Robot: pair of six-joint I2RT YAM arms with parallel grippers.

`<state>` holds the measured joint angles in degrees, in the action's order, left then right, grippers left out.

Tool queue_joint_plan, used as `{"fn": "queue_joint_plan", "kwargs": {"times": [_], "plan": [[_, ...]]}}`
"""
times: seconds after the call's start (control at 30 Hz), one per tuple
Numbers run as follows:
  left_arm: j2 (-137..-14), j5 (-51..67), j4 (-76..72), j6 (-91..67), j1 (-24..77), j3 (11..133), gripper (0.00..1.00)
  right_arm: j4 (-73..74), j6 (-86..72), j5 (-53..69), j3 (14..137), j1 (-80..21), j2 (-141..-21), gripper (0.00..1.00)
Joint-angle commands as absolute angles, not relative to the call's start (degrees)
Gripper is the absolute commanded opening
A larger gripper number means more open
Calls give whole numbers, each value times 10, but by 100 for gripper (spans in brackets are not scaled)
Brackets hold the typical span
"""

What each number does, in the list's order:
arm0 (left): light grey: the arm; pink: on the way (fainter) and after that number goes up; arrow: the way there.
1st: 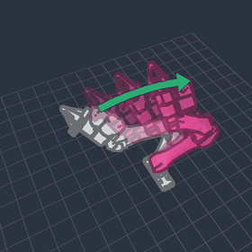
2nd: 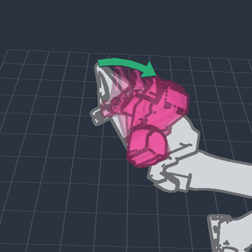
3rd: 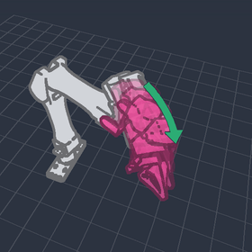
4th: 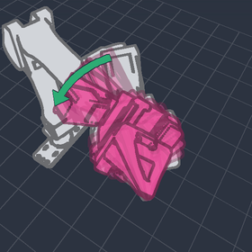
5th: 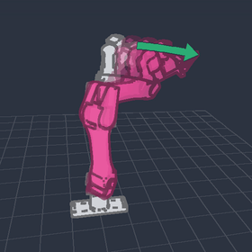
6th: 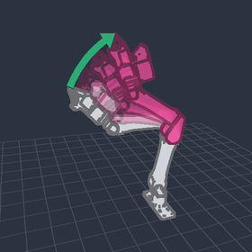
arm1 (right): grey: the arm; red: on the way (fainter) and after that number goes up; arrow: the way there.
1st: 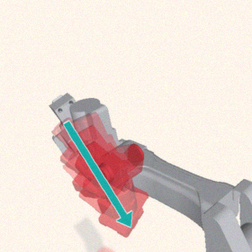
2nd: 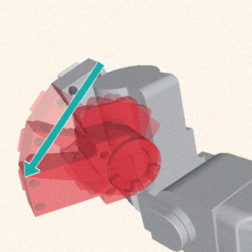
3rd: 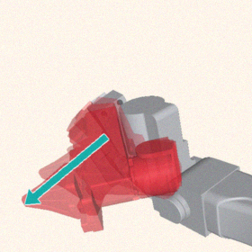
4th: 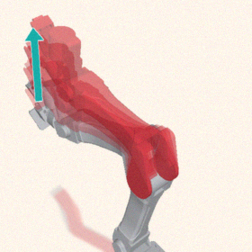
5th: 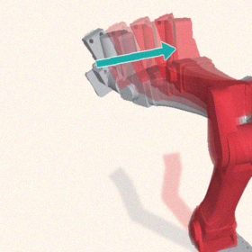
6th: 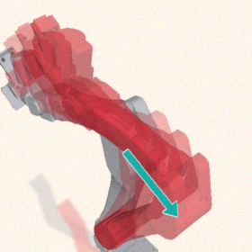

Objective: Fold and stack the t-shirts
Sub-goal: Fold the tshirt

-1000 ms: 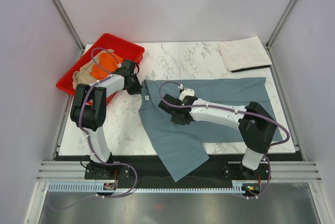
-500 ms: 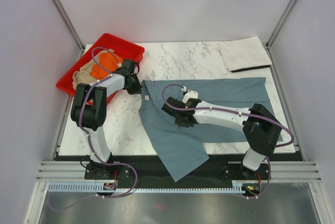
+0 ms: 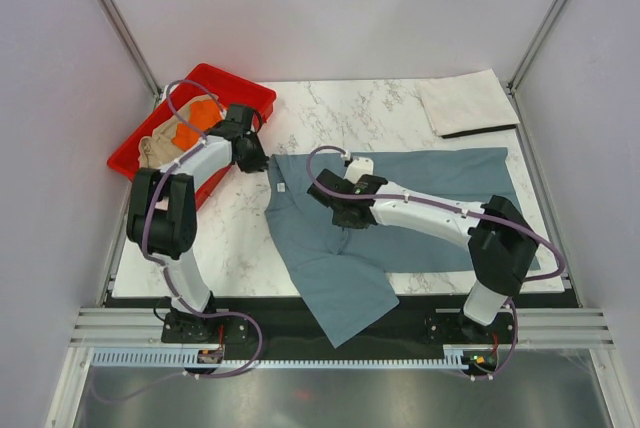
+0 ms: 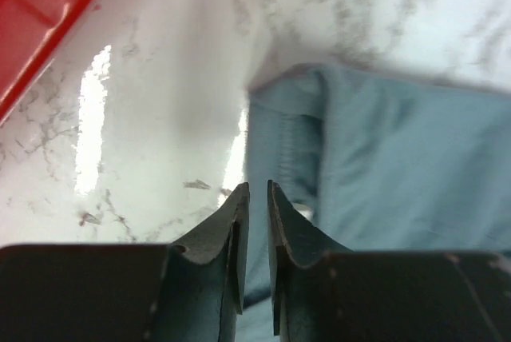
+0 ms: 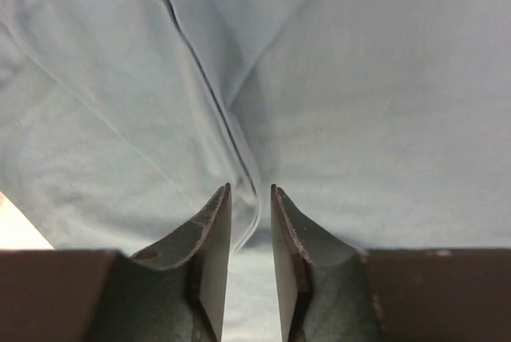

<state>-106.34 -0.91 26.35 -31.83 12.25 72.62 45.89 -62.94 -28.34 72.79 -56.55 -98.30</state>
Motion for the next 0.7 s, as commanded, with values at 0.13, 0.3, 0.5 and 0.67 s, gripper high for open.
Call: {"fn": "queue_joint_plan", "kwargs": {"times": [0.13,0.3,0.5,0.67], "plan": [[-1035,119,260,-299,127,809,24,347,-410,-260,744,-485,-956,38],[-1091,147,259,-290,130,852,24,272,-314,-211,746,-420,-980,38],[-1162,138,260,-287,131,877,23,245,-280,-186,801,-348,-1056,33],[-1192,81,264,-280,131,876,21,244,-272,-197,825,-302,-1114,31]]}}
